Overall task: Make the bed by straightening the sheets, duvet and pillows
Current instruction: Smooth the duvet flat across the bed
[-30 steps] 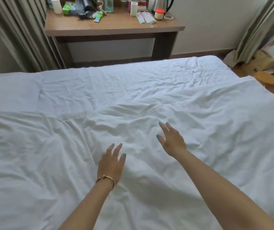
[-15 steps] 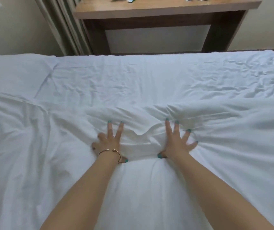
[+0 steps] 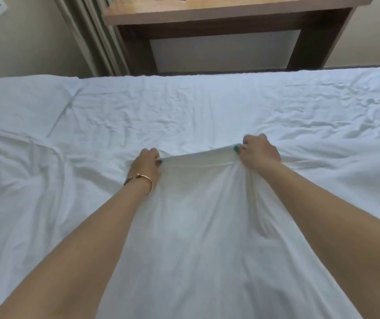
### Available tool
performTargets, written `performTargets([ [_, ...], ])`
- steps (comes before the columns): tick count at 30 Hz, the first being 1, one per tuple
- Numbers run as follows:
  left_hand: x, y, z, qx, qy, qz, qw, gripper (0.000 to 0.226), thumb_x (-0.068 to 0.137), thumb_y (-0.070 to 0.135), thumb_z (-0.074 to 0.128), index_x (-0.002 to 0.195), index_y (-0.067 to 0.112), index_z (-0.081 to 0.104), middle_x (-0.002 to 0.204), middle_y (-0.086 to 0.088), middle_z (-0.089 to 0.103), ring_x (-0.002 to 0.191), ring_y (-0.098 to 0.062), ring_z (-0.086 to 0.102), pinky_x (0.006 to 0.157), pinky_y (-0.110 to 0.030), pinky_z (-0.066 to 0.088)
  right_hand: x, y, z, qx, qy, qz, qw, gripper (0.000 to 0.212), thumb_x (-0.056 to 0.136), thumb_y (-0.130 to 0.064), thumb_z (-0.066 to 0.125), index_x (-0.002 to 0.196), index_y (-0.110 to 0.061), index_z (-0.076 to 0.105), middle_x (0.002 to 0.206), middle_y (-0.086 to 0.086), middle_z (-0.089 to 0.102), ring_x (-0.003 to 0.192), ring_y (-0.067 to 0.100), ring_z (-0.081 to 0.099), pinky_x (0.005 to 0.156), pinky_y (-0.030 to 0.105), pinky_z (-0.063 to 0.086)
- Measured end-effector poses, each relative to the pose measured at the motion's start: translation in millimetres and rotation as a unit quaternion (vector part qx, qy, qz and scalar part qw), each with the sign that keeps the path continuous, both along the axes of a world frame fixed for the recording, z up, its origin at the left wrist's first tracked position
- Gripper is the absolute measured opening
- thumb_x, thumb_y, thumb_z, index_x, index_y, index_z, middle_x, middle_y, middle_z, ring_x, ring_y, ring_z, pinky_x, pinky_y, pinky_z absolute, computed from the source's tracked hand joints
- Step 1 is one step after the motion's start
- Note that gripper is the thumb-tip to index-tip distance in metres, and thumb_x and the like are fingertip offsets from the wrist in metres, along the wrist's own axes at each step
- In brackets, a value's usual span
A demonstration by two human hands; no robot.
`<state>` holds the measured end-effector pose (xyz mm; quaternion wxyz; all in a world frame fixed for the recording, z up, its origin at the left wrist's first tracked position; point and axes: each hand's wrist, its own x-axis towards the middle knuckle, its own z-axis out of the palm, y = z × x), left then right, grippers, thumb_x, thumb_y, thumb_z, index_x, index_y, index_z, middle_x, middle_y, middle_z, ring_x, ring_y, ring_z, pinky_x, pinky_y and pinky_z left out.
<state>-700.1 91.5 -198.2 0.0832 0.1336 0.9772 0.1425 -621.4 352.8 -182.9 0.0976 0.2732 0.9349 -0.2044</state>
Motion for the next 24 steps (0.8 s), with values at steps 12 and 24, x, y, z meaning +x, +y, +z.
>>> performTargets([
  [12, 7, 21, -91, -0.043, 0.005, 0.101, 0.994, 0.101, 0.075, 0.087, 0.024, 0.137, 0.037, -0.039, 0.153, -0.003, -0.035, 0.144, -0.019, -0.026, 0.110, -0.062, -0.008, 19, -20, -137, 0.151, 0.272, -0.039, 0.949, 0.076, 0.079, -0.068, 0.046, 0.125, -0.009, 0.034, 0.134, 0.016, 0.034, 0.125, 0.035, 0.036, 0.108, 0.047, 0.022],
  [24, -55, 31, -114, -0.104, 0.023, 0.095, 0.990, 0.100, 0.057, 0.098, -0.006, 0.146, 0.052, -0.009, 0.161, -0.007, -0.008, 0.146, -0.032, -0.016, 0.101, -0.072, -0.013, 0, -13, -157, 0.157, 0.177, -0.083, 0.968, 0.099, 0.082, -0.080, 0.028, 0.154, -0.023, -0.008, 0.162, 0.015, 0.001, 0.150, 0.024, -0.003, 0.120, 0.042, -0.001],
])
